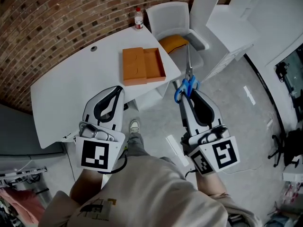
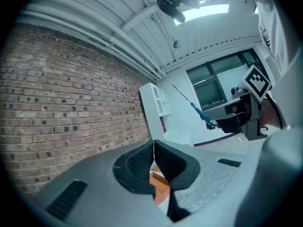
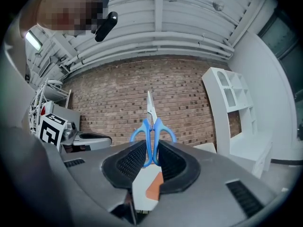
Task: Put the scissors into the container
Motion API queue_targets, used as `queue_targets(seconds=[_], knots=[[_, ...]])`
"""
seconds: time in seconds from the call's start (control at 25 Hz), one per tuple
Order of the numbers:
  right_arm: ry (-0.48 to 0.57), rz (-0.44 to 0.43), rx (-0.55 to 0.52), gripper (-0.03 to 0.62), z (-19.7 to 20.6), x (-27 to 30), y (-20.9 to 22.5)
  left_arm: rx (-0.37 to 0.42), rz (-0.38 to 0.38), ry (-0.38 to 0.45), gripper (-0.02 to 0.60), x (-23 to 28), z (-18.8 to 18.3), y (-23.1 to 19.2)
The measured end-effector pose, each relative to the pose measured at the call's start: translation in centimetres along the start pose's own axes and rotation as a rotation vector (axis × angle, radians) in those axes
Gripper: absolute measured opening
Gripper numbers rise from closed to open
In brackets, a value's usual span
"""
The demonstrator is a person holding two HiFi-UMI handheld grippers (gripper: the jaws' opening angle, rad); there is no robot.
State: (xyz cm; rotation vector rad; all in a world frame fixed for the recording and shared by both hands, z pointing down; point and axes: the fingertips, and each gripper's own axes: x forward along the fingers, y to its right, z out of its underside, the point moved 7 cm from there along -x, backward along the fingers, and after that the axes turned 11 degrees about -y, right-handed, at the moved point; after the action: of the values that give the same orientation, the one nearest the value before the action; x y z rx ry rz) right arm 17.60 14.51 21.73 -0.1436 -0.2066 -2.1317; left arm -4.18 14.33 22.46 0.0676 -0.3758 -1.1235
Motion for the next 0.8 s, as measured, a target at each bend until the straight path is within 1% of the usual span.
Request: queue_targets(seconds=[0.12, 0.28, 0.4, 0.56, 0.72, 0.8], knots=[[-0.005, -0.015, 0.020, 0.080, -0.5, 3.3, 0.3, 0.000, 0.020, -0.014, 0.011, 2.3, 0.2, -2.1], [-0.053, 0.004, 0.013, 0.080, -1.1, 8.1, 1.2, -0.002, 0.041, -0.037, 0.011, 5.7, 0.3, -5.8], [-0.050, -0.003, 0.038, 0.080, -1.9, 11.8, 1.4, -0.003, 0.057, -0.050, 0.011, 8.2, 0.5, -8.5], [-0.104, 0.036, 0.028, 0.080, -2.0, 16.9, 2.6, -0.008, 0.079, -0.061, 0.011, 12.2, 1.1, -12.4], [-0.134, 0.052, 0.081, 0.080, -2.1, 21.2, 3.5, -0.019, 0.128, -0.074, 0.011, 16.1, 2.1, -15.5], [-0.147, 0.064, 0.088, 0.080, -1.9, 23.4, 4.1, -0.020, 0.144, -0.076, 0.011, 18.1, 2.6, -16.9]])
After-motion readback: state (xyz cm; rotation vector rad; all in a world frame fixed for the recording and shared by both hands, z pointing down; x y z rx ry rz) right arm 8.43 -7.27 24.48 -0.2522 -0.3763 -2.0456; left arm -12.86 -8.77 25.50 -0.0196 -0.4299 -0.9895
